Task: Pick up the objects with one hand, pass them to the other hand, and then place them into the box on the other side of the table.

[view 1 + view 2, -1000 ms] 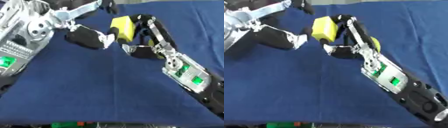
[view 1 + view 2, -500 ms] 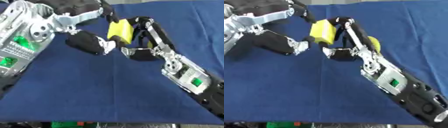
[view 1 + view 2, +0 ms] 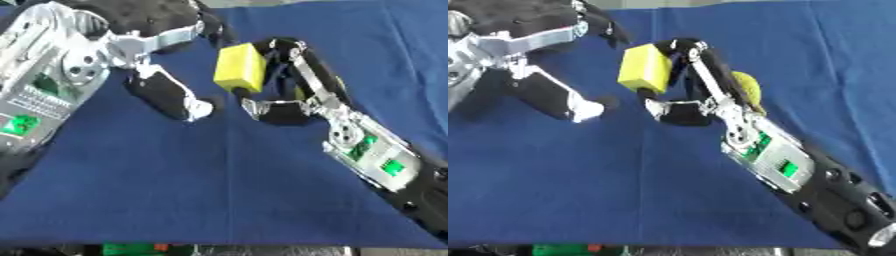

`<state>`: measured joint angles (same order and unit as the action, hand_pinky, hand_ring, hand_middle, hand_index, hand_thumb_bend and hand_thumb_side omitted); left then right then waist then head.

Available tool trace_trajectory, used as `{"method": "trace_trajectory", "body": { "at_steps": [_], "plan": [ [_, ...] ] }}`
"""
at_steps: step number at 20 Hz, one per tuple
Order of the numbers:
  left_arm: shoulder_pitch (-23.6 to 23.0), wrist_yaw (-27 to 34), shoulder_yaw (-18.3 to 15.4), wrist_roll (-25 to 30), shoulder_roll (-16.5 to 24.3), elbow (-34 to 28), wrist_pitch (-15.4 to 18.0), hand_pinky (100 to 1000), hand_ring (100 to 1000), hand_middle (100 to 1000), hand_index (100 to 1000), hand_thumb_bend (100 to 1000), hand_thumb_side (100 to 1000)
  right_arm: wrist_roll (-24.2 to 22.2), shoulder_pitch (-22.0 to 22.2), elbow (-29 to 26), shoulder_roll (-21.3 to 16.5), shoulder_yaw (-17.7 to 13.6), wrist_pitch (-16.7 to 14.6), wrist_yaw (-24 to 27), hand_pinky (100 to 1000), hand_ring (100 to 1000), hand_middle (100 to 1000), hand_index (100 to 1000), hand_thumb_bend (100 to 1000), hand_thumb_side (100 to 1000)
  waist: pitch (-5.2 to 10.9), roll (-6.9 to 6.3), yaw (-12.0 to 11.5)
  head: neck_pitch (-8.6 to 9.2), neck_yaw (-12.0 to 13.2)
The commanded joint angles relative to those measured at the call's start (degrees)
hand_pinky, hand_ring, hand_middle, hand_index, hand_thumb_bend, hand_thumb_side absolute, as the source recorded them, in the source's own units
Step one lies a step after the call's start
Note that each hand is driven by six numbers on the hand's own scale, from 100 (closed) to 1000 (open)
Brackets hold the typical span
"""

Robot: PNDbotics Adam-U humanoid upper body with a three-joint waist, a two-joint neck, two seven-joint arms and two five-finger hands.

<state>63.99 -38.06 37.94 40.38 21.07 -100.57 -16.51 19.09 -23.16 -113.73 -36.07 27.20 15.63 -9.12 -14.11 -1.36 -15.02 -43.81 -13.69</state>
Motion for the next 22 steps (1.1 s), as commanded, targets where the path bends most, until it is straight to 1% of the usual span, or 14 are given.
{"method": "trace_trajectory", "body": {
  "at_steps": [1, 3, 6, 13, 22],
  "plan": [
    [0.67, -0.64, -0.95, -0.54, 0.3, -0.75, -0.16, 992, 864, 758, 930, 378, 363, -0.22, -0.39, -0.86, -0.46, -0.18, -0.39, -0.69, 187, 456, 518, 540, 100, 100, 0.84, 0.14, 0.05, -0.31, 0.23],
    [0.6, -1.31, -1.0, -0.85, 0.24, -0.57, -0.42, 990, 864, 758, 930, 384, 365, -0.29, -0.36, -0.86, -0.43, -0.1, -0.62, -0.94, 186, 456, 520, 540, 100, 100, 0.82, 0.17, 0.12, -0.31, 0.31],
    [0.5, -2.0, -0.97, -1.27, -0.07, -0.17, -0.63, 986, 860, 751, 919, 364, 360, -0.51, -0.39, -0.86, -0.36, 0.1, -0.97, -1.51, 185, 456, 521, 540, 100, 100, 0.75, 0.21, 0.25, -0.31, 0.48],
    [0.28, -2.54, -0.72, -1.57, -0.76, 1.48, -0.49, 982, 858, 750, 898, 358, 367, -1.08, -0.67, -0.86, -0.23, 0.57, -2.33, -2.87, 186, 457, 522, 540, 100, 100, 0.65, 0.21, 0.52, -0.31, 0.72],
    [0.09, -3.0, -0.39, -1.92, -1.54, 3.84, 0.42, 982, 861, 747, 879, 344, 373, -1.2, -1.03, -0.86, -0.06, 1.1, -3.53, -4.48, 188, 457, 522, 539, 100, 100, 0.54, 0.24, 0.68, -0.31, 0.89]
  ]
}}
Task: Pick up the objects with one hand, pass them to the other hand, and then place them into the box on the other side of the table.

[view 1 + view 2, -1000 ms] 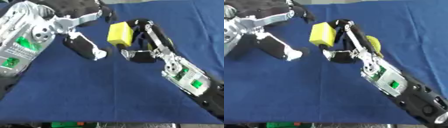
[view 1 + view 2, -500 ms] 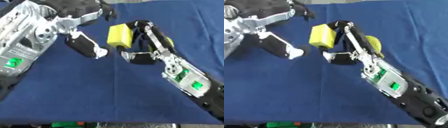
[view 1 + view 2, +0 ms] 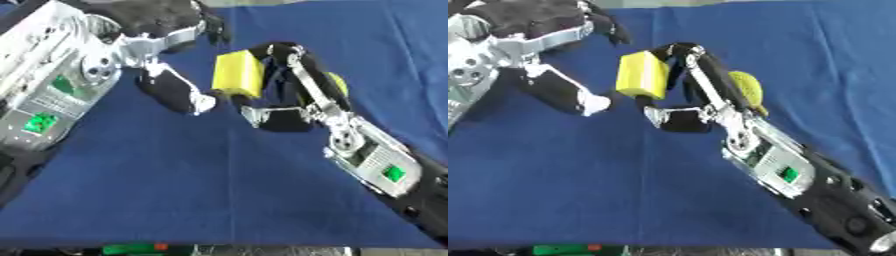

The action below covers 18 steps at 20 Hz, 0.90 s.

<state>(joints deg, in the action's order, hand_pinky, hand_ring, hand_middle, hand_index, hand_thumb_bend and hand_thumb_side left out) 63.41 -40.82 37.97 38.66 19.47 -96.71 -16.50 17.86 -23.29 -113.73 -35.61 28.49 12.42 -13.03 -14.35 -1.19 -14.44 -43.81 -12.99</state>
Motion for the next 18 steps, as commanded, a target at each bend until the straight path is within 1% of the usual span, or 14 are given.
{"method": "trace_trajectory", "body": {
  "at_steps": [1, 2, 3, 18],
  "plan": [
    [0.68, -0.27, -0.42, -0.25, 0.03, 0.08, 0.5, 982, 861, 747, 879, 344, 373, 0.04, -0.9, -0.86, -0.52, -0.17, -0.33, -0.6, 188, 457, 522, 539, 100, 100, 0.78, 0.07, 0.1, -0.31, 0.19],
    [0.67, -0.28, -0.42, -0.29, 0.01, 0.15, 0.56, 982, 861, 747, 879, 344, 373, 0.04, -0.9, -0.86, -0.52, -0.16, -0.33, -0.62, 188, 457, 522, 539, 100, 100, 0.78, 0.07, 0.1, -0.31, 0.19],
    [0.64, -0.41, -0.32, -0.2, -0.08, 0.39, 0.66, 985, 866, 753, 881, 364, 387, 0.07, -1.02, -0.86, -0.52, -0.12, -0.52, -0.63, 189, 455, 521, 538, 100, 100, 0.77, 0.07, 0.06, -0.31, 0.21],
    [0.45, -2.8, 0.33, 1.06, -1.4, 4.08, 3.36, 994, 880, 769, 887, 428, 431, 0.71, -1.56, -0.86, -0.71, 0.21, -2.11, -0.56, 171, 457, 519, 535, 100, 100, 0.7, 0.09, -0.07, -0.31, 0.45]
  ]
}}
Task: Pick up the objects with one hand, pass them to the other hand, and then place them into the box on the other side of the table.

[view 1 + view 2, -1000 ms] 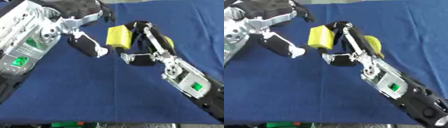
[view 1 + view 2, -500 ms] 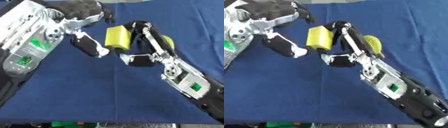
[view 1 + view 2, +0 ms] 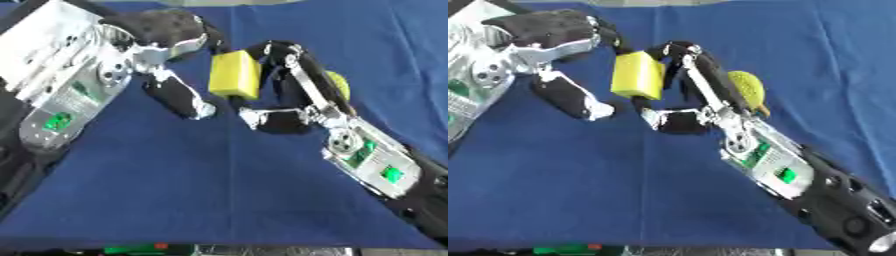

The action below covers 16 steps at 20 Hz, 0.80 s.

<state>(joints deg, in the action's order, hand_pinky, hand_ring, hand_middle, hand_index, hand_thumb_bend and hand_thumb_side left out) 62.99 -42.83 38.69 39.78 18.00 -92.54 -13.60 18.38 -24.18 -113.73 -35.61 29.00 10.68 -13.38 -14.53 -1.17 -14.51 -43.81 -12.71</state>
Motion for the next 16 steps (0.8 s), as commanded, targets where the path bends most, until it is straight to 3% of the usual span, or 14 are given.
{"method": "trace_trajectory", "body": {
  "at_steps": [1, 9, 16],
  "plan": [
    [0.87, -1.15, -0.41, -0.21, 0.02, 0.05, 0.5, 993, 879, 768, 887, 431, 437, 0.23, -0.66, -0.86, -0.72, -0.29, -0.42, -0.2, 171, 456, 519, 535, 100, 100, 0.87, 0.06, 0.01, -0.31, 0.22],
    [0.67, -1.53, -0.73, -2.84, -0.63, 0.81, -0.63, 978, 859, 743, 868, 301, 377, 0.27, -0.68, -0.86, -0.65, -0.03, -0.64, -0.14, 168, 456, 519, 534, 100, 100, 0.87, 0.05, 0.14, -0.3, 0.27],
    [0.77, 0.46, -0.23, -4.0, -0.66, 0.17, -1.67, 975, 854, 735, 852, 267, 359, 0.23, -0.62, -0.86, -0.56, 0.24, -0.27, -0.09, 163, 455, 519, 533, 100, 100, 0.8, 0.04, 0.18, -0.31, 0.24]
  ]
}}
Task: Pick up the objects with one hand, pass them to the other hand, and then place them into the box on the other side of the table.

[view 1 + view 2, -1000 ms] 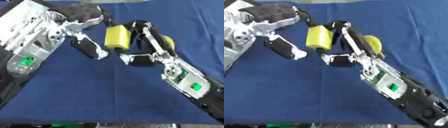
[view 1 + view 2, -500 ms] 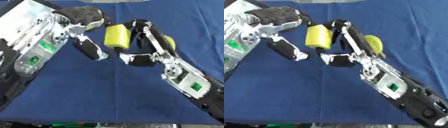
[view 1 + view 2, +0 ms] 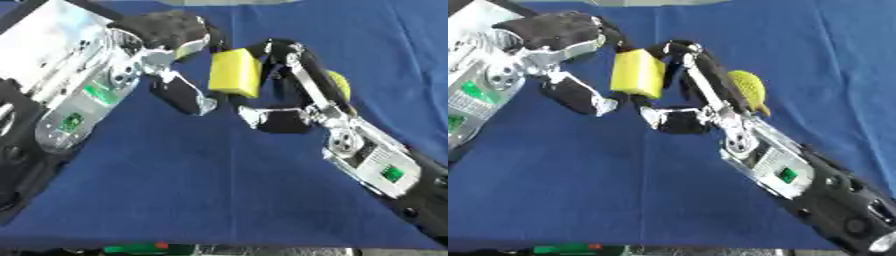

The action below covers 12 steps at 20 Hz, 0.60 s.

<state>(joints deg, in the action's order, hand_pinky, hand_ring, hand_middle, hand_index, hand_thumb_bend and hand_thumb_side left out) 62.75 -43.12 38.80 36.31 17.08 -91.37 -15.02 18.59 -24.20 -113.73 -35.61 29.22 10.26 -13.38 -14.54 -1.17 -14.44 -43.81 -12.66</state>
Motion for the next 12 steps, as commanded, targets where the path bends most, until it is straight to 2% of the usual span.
{"method": "trace_trajectory", "body": {
  "at_steps": [1, 8, 10, 12],
  "plan": [
    [1.03, 0.97, -0.31, -0.51, 0.27, -1.14, -0.3, 975, 854, 735, 850, 267, 360, 0.0, -0.59, -0.86, -0.56, 0.04, 0.23, -0.08, 162, 455, 519, 533, 100, 100, 0.83, 0.05, 0.11, -0.31, 0.18],
    [1.12, 1.67, -0.17, -0.1, 0.31, -1.86, -0.64, 972, 851, 728, 835, 245, 356, -0.05, -0.58, -0.86, -0.58, 0.18, 0.54, -0.06, 160, 454, 518, 532, 100, 100, 0.8, 0.01, 0.14, -0.31, 0.13],
    [1.08, 1.59, -0.25, -0.33, 0.23, -1.76, -0.92, 966, 844, 718, 819, 195, 344, -0.03, -0.62, -0.86, -0.57, 0.24, 0.42, -0.03, 159, 455, 519, 532, 101, 100, 0.79, 0.02, 0.18, -0.31, 0.1],
    [1.02, 1.7, -0.43, -1.21, 0.09, -1.72, -1.44, 956, 830, 698, 783, 109, 320, -0.06, -0.62, -0.86, -0.56, 0.27, 0.34, -0.08, 158, 455, 519, 532, 102, 100, 0.77, 0.03, 0.2, -0.31, 0.11]
  ]
}}
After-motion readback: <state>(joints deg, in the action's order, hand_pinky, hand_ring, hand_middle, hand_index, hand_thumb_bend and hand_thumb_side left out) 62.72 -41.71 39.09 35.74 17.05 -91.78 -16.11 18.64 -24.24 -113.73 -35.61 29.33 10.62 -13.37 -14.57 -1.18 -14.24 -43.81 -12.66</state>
